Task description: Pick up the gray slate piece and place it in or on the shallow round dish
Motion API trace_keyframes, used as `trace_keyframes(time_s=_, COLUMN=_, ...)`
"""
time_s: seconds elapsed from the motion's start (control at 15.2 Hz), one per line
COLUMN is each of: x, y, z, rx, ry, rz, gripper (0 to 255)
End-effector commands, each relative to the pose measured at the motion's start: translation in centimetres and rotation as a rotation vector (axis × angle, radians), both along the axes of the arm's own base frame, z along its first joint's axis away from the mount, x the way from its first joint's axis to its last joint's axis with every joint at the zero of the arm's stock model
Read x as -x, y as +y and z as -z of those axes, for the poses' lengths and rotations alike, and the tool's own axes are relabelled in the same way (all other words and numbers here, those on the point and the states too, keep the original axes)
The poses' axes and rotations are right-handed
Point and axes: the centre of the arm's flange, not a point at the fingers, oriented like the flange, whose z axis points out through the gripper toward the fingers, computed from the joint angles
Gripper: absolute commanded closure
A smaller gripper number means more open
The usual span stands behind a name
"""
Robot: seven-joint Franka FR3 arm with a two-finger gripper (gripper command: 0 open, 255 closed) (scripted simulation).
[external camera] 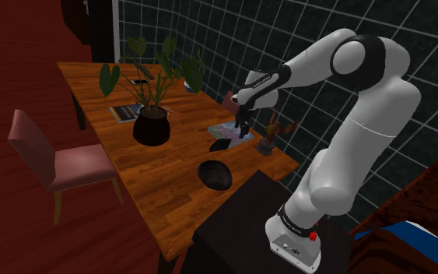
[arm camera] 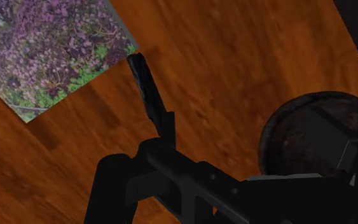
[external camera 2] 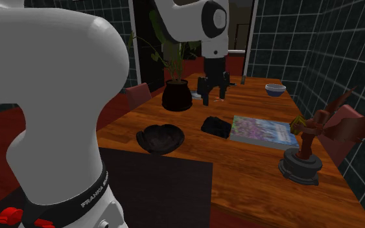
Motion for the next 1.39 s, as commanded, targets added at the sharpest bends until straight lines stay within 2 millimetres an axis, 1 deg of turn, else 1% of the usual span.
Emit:
trace_keyframes(time_s=0.0, x=-1.3, y=-0.7, z=2.0, rx=-0.002, ry=-0.004, rz=-0.071, gripper=0)
trace_keyframes(time_s=0.26, x=-4.4, y=-1.8, z=6.0, rx=-0.006, ry=-0.008, rz=-0.203, gripper=0)
trace_keyframes(time_s=0.53, x=-7.6, y=-2.4, z=9.9, rx=-0.01, ry=-0.012, rz=-0.331, gripper=0)
trace_keyframes(time_s=0.99, x=-7.7, y=-2.6, z=13.5, rx=-0.011, ry=-0.012, rz=-0.331, gripper=0)
trace_keyframes(time_s=1.06, x=-7.7, y=-2.6, z=13.8, rx=-0.011, ry=-0.012, rz=-0.331, gripper=0)
trace_keyframes(time_s=1.32, x=-7.7, y=-2.6, z=13.8, rx=-0.011, ry=-0.012, rz=-0.331, gripper=0)
